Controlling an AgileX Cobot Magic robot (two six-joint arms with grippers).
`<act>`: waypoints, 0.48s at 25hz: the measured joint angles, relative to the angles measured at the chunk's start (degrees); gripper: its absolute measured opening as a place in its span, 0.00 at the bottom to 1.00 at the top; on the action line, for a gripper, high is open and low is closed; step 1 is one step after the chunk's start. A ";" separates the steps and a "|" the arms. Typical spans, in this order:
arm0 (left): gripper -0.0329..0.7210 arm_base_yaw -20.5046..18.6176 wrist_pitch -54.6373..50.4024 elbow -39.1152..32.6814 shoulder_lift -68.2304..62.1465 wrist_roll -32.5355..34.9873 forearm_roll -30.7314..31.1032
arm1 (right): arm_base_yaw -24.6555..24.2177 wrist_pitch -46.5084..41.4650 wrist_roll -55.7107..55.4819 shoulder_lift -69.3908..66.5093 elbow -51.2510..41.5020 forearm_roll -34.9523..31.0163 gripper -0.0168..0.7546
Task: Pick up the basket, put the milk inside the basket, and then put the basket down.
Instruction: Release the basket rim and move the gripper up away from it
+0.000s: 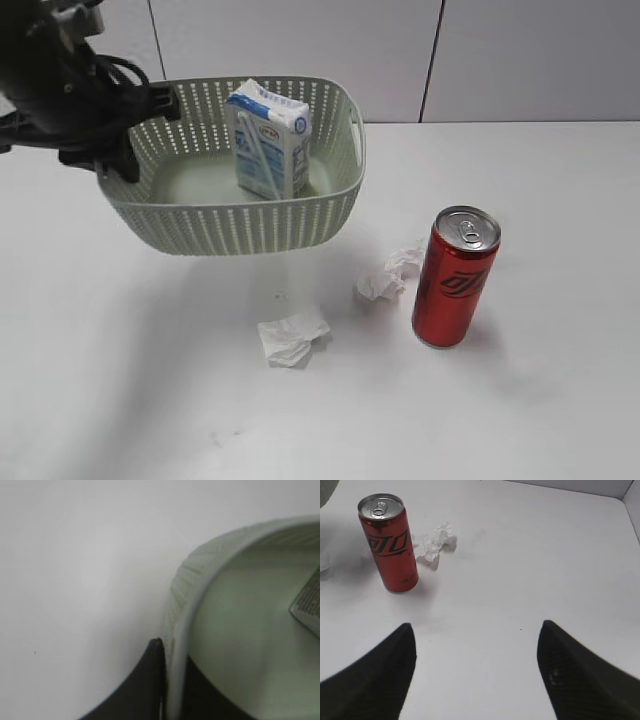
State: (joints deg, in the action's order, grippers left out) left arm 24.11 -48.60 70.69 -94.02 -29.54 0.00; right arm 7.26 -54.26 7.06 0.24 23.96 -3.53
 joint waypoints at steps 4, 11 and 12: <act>0.04 -0.66 -0.14 8.15 -7.99 2.20 0.00 | 0.00 0.00 0.00 0.00 0.00 -0.07 0.79; 0.04 -0.71 -0.25 19.92 -22.17 4.38 -2.54 | 0.00 0.00 0.06 0.00 0.00 -0.12 0.79; 0.04 -0.71 -0.12 20.75 -23.69 4.38 -2.59 | 0.00 0.00 0.06 0.00 0.00 -0.12 0.79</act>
State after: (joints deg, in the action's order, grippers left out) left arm 23.41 -48.72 91.44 -117.72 -25.16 -2.59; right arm 7.26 -54.26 7.12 0.24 23.96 -3.65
